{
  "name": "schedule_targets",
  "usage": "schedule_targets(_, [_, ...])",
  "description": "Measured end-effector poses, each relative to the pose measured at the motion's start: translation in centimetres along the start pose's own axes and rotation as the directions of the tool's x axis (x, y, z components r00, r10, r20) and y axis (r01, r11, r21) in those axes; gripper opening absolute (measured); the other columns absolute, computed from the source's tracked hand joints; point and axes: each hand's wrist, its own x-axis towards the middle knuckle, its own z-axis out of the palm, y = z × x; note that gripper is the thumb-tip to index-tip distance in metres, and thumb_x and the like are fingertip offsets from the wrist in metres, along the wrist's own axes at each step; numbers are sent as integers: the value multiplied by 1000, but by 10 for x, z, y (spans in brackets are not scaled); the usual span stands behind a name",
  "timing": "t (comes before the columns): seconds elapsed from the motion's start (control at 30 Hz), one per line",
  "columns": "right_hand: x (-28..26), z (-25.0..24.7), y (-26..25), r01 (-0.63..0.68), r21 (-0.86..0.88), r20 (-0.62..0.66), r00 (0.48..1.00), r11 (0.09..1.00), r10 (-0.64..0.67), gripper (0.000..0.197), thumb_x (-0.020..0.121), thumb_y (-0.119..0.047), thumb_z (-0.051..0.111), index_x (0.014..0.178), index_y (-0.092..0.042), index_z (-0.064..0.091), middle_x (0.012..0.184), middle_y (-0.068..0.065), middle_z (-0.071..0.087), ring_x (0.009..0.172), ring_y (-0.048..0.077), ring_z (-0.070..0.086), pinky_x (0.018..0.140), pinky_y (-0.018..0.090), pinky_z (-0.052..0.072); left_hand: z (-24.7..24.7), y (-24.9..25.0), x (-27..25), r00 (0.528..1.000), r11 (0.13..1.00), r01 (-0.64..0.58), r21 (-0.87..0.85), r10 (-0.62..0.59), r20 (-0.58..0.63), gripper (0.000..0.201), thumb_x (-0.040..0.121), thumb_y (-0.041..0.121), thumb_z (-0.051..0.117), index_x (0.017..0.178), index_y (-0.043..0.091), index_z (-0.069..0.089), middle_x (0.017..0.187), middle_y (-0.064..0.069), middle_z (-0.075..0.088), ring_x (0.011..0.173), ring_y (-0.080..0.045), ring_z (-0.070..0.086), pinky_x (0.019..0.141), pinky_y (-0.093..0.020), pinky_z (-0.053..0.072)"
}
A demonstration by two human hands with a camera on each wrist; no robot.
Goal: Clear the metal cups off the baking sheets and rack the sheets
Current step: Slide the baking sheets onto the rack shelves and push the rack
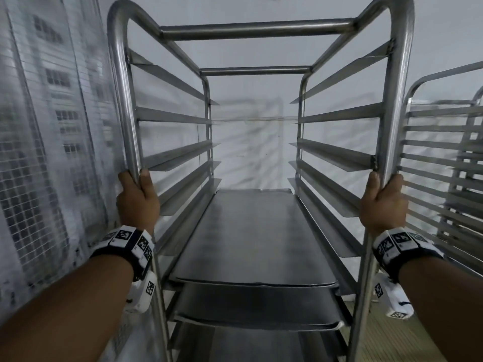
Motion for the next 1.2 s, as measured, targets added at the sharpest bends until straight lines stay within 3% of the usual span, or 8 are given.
schedule_targets(0.17, [19,28,5,-18,43,18,1000,999,17,51,103,-53,33,120,-5,38,81,28,56,80,50,58,63,41,34,40,-5,12,1000,1000,-2,-13,2,-18,52,108,51,33,128,4,41,99,-34,65,86,-53,63,67,-47,43])
schedule_targets(0.33, [37,54,10,-13,68,15,1000,998,12,49,104,-48,36,119,-2,40,91,34,60,83,51,59,65,41,33,75,-15,23,998,999,-50,-10,50,-27,54,107,52,32,123,2,42,88,-33,64,75,-51,63,60,-43,41])
schedule_targets(0.5, [57,83,17,-19,94,39,999,995,16,47,104,-45,37,113,1,41,73,14,45,78,48,58,64,40,34,106,-15,30,999,1000,-26,-1,26,-39,53,107,51,33,128,2,43,93,-35,65,78,-54,62,62,-47,43])
schedule_targets(0.7, [81,108,35,-39,82,46,998,996,35,50,103,-52,33,113,-2,39,74,13,46,78,46,58,64,45,40,139,-11,30,999,1000,-11,-8,10,-32,51,108,48,34,124,1,44,76,-20,57,69,-48,61,57,-39,35])
schedule_targets(0.8, [87,117,36,-42,76,68,997,996,37,49,103,-52,33,112,-5,39,66,2,40,77,42,58,68,51,48,150,-12,32,999,1000,-4,1,4,-39,50,108,48,35,124,1,44,74,-15,54,70,-48,61,58,-40,36])
schedule_targets(0.9, [93,123,38,-58,65,76,996,996,53,49,103,-52,31,113,-5,38,67,6,42,70,34,50,63,46,41,160,-14,35,999,1000,-7,5,7,-54,49,108,46,36,124,0,44,75,-14,53,72,-49,61,59,-41,35])
schedule_targets(1.03, [100,133,40,-42,106,83,996,993,34,45,103,-49,33,110,-5,37,61,4,41,59,27,40,56,35,28,173,-19,39,998,1000,-13,24,14,-55,51,108,50,34,123,3,43,75,-17,53,72,-51,60,60,-42,37])
schedule_targets(1.2, [111,154,47,-32,144,84,996,989,20,43,103,-48,34,109,-5,37,60,2,42,59,30,44,59,37,34,192,-24,45,997,999,-33,39,36,-75,53,107,52,33,124,3,42,82,-32,61,74,-54,60,59,-45,39])
